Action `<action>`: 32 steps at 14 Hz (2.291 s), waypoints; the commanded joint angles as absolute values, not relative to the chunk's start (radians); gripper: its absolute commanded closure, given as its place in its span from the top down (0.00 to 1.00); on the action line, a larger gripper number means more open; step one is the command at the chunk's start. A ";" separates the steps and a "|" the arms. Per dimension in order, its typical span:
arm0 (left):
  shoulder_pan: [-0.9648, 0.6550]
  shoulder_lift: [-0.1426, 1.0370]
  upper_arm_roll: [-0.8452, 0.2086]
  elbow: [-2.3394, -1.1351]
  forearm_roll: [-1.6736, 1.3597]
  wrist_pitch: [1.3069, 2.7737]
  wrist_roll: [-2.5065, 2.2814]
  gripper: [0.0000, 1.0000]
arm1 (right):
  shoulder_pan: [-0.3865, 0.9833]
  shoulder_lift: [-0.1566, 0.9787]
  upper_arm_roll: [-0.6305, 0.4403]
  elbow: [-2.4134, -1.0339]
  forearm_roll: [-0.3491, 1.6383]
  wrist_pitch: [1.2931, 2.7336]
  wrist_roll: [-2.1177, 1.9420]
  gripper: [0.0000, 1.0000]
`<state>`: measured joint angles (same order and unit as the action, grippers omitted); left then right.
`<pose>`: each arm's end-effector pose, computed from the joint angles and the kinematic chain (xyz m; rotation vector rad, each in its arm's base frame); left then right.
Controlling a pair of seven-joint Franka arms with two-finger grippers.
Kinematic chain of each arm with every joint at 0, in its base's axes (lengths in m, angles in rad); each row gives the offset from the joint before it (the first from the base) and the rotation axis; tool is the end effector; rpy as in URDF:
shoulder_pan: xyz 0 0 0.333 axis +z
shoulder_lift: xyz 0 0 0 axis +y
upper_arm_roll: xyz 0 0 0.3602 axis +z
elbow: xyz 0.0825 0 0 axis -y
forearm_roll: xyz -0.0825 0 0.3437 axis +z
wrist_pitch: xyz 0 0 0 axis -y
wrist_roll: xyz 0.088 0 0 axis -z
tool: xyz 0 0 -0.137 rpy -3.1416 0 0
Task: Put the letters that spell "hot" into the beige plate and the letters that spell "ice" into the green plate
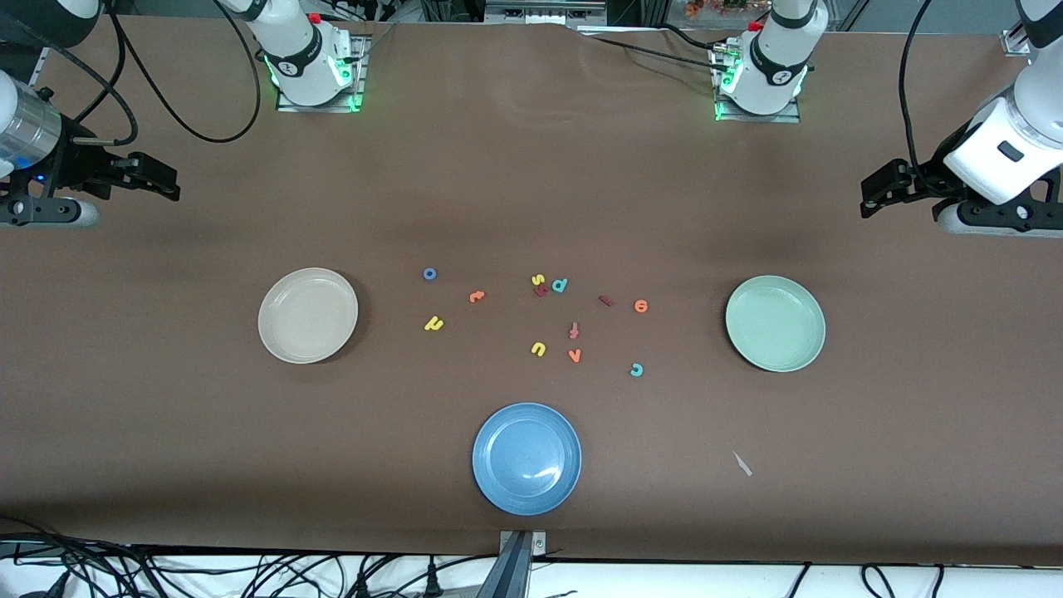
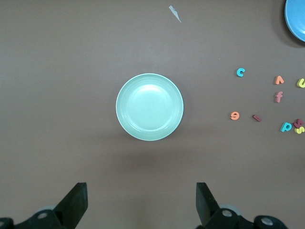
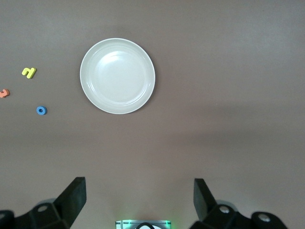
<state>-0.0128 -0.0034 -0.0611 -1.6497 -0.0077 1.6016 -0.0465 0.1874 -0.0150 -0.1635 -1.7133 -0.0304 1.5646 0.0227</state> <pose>0.5105 -0.0389 0.6090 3.1357 -0.0423 -0.0707 0.4975 0.0071 0.5850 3.1037 0.0050 -0.2070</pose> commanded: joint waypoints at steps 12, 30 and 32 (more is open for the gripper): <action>-0.015 0.002 -0.058 -1.635 0.012 1.583 -0.035 1.00 | 0.187 -0.009 -0.169 -1.698 -0.017 1.548 0.025 1.00; -0.015 0.002 -0.058 -1.635 0.012 1.585 -0.035 1.00 | 0.316 0.018 -0.156 -1.847 0.011 1.718 0.213 1.00; -0.017 0.002 -0.058 -1.634 0.012 1.585 -0.035 1.00 | 0.356 0.018 -0.156 -1.900 0.011 1.784 0.291 1.00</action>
